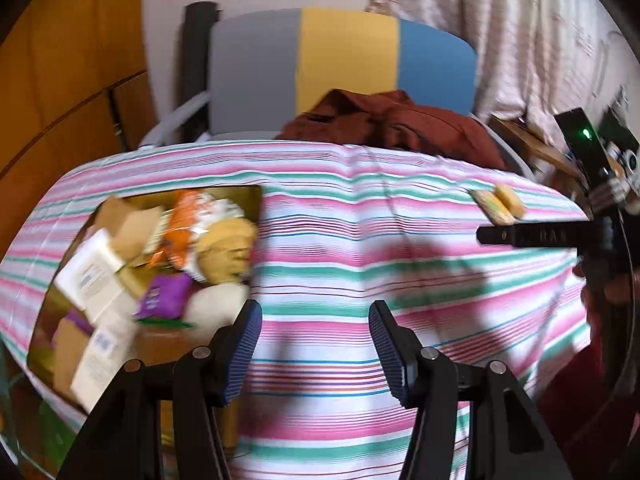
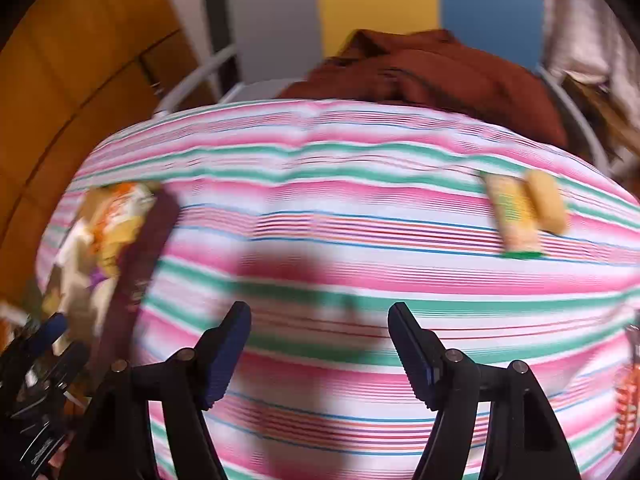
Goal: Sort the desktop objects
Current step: 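Grasp the yellow sponge with the right tool while the left grasps another WEIDAN packet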
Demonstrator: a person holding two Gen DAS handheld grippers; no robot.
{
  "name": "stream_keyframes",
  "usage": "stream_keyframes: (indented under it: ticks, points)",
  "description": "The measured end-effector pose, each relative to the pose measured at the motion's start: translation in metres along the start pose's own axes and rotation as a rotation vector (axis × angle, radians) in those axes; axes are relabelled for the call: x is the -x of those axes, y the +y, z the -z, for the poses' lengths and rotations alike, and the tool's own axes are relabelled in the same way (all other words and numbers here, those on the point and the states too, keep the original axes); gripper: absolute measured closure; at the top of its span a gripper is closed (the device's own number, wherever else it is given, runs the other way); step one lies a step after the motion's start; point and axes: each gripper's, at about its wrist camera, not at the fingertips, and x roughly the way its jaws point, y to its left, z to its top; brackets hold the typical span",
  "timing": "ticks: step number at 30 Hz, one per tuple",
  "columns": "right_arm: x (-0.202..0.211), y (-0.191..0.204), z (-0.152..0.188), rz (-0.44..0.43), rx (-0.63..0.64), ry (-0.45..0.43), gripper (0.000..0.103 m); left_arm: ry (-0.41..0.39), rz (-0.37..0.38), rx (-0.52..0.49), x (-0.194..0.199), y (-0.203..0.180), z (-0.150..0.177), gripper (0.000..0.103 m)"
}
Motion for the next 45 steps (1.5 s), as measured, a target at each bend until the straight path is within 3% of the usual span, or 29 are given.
stream_keyframes:
  ticks: [9, 15, 18, 20, 22, 23, 26, 27, 29, 33, 39, 42, 43, 45]
  points:
    - [-0.028, -0.122, -0.043, 0.113, -0.125, 0.016, 0.029, 0.066, 0.023, -0.057, -0.027, -0.031, -0.003, 0.047]
    - [-0.078, -0.166, -0.065, 0.141, -0.173, 0.09, 0.029, 0.089, -0.021, -0.048, -0.039, -0.03, -0.006, 0.047]
    - [-0.092, -0.165, -0.064, 0.06, -0.162, 0.111, 0.028, 0.097, -0.027, -0.038, -0.047, -0.03, -0.01, 0.047]
    - [-0.092, -0.158, -0.064, -0.092, -0.167, 0.119, 0.028, 0.108, -0.019, -0.033, -0.055, -0.035, -0.012, 0.047]
    - [-0.078, -0.152, -0.069, -0.23, -0.165, 0.073, 0.029, 0.116, -0.01, -0.043, -0.061, -0.043, -0.015, 0.047]
    - [-0.068, -0.151, -0.073, -0.227, -0.155, 0.032, 0.029, 0.117, -0.01, -0.049, -0.063, -0.046, -0.016, 0.047]
    - [-0.043, -0.16, -0.086, 0.025, -0.128, -0.103, 0.028, 0.118, 0.003, -0.068, -0.07, -0.056, -0.021, 0.047]
    - [-0.042, -0.164, -0.09, 0.129, -0.113, -0.121, 0.027, 0.118, 0.002, -0.078, -0.072, -0.059, -0.022, 0.047]
    - [-0.047, -0.174, -0.093, 0.229, -0.088, -0.121, 0.027, 0.12, 0.005, -0.09, -0.076, -0.064, -0.025, 0.047]
    - [-0.073, -0.194, -0.098, 0.24, -0.106, -0.066, 0.027, 0.126, 0.031, -0.093, -0.088, -0.075, -0.034, 0.047]
    - [-0.098, -0.213, -0.093, 0.173, -0.164, 0.003, 0.028, 0.108, 0.106, -0.094, -0.106, -0.101, -0.06, 0.046]
    - [-0.103, -0.214, -0.087, 0.174, -0.161, 0.033, 0.037, 0.109, 0.137, -0.117, -0.119, -0.12, -0.074, 0.046]
    - [-0.102, -0.213, -0.088, 0.167, -0.154, 0.045, 0.045, 0.111, 0.15, -0.13, -0.125, -0.128, -0.079, 0.046]
    - [-0.096, -0.212, -0.09, 0.143, -0.184, 0.055, 0.045, 0.118, 0.172, -0.147, -0.136, -0.141, -0.086, 0.045]
